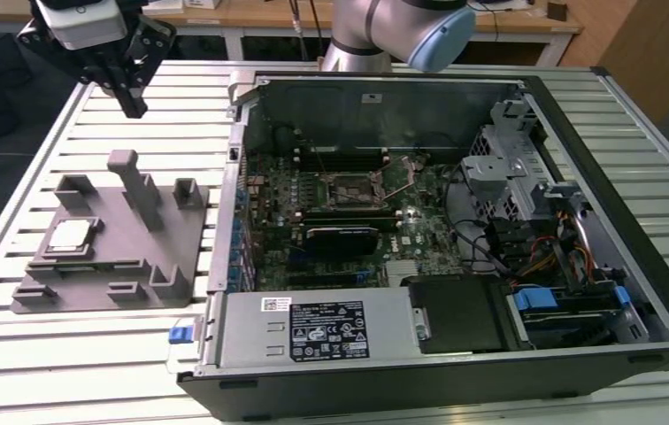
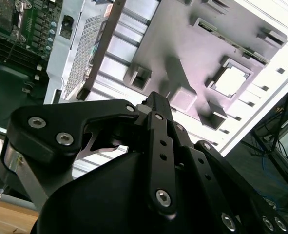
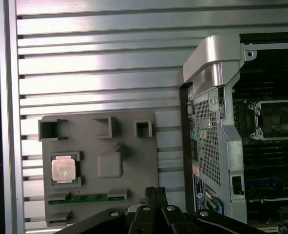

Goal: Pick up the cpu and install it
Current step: 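Reach for the cpu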

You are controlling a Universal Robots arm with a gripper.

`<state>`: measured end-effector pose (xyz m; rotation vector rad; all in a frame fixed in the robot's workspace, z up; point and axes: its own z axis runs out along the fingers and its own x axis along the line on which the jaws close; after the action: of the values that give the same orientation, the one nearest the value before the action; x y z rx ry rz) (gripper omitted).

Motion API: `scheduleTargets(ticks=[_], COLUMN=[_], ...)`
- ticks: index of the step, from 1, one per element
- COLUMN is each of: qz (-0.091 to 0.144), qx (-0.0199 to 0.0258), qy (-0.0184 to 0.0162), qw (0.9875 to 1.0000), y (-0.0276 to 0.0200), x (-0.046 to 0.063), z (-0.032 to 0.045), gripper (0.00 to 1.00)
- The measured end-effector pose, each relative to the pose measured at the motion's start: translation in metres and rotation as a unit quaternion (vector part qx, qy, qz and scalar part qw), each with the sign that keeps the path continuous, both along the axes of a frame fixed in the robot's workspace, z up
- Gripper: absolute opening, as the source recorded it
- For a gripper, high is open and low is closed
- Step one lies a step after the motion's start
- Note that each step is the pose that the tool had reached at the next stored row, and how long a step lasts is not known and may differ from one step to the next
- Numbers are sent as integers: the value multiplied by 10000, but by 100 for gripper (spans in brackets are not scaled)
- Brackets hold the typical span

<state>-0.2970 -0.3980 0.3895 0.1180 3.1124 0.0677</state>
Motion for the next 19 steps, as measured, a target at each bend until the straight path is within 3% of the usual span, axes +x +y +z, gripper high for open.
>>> scheduleTargets(ticks=[19], qz=[0], qx=[0], qy=[0], qw=[10000], y=[1], x=[-311], z=[-8], gripper=[11])
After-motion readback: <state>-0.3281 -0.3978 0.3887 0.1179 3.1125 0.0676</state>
